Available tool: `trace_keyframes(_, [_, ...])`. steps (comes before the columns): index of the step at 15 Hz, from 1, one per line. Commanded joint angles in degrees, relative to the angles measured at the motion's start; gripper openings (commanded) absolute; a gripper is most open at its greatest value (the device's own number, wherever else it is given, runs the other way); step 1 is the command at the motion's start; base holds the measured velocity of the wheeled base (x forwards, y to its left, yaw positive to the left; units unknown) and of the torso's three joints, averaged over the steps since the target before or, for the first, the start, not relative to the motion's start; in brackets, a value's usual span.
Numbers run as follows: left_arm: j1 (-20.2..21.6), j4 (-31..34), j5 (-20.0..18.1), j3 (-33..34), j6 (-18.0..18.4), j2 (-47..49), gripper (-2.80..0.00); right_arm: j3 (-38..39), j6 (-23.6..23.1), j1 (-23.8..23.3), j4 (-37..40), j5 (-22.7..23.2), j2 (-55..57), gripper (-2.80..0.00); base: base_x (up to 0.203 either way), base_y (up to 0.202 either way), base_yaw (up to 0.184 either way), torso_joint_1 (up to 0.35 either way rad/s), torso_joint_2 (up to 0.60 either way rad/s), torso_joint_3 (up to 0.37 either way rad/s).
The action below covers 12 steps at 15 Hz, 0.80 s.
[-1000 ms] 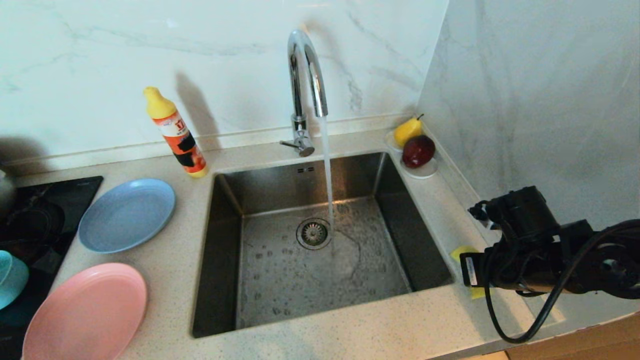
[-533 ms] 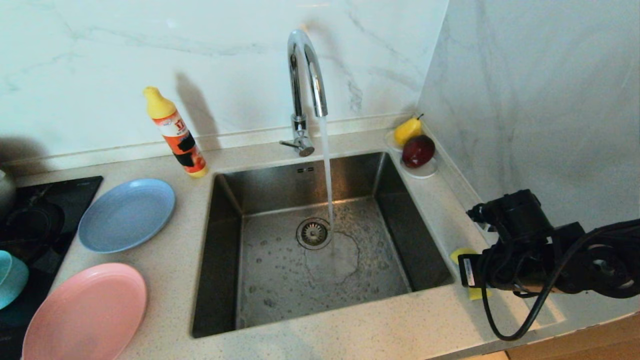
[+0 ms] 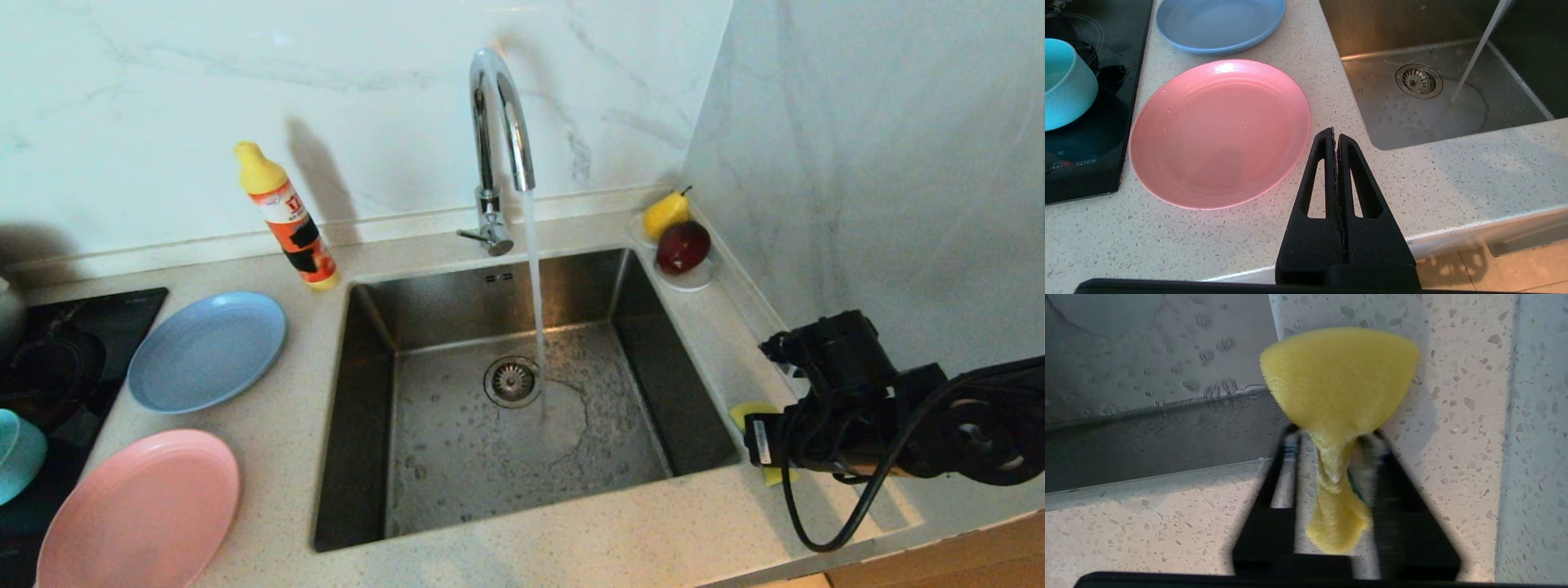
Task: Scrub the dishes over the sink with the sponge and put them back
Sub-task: Pick up a bowl and the sponge
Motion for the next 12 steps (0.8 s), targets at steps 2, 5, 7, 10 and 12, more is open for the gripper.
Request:
trace_keyframes(2, [0.0, -0.02, 0.0, 0.7, 0.01, -0.01, -2.8, -0.39, 0.12, -0.01, -0.06, -0.08, 0.13, 0.0, 0.0, 0.0, 0.0, 0.0, 0.0, 0.0])
trace_keyframes(5, [0.0, -0.02, 0.0, 0.7, 0.01, -0.01, -2.8, -0.48, 0.21, 0.08, -0.05, -0.08, -0.14, 0.0, 0.0, 0.0, 0.0, 0.0, 0.0, 0.0])
trace_keyframes(7, [0.0, -0.02, 0.0, 0.7, 0.01, -0.01, -2.8, 0.0, 0.21, 0.08, 0.03, -0.08, -0.79, 0.0, 0.0, 0.0, 0.0, 0.0, 0.0, 0.0])
trace_keyframes(10, [0.0, -0.02, 0.0, 0.7, 0.01, -0.01, -2.8, 0.49, 0.34, 0.08, 0.27, 0.01, -1.25, 0.0, 0.0, 0.0, 0.0, 0.0, 0.0, 0.0])
trace_keyframes(12, [0.0, -0.02, 0.0, 0.7, 0.01, -0.01, -2.8, 1.16, 0.39, 0.08, 0.16, 0.01, -1.36, 0.0, 0.0, 0.0, 0.0, 0.0, 0.0, 0.0])
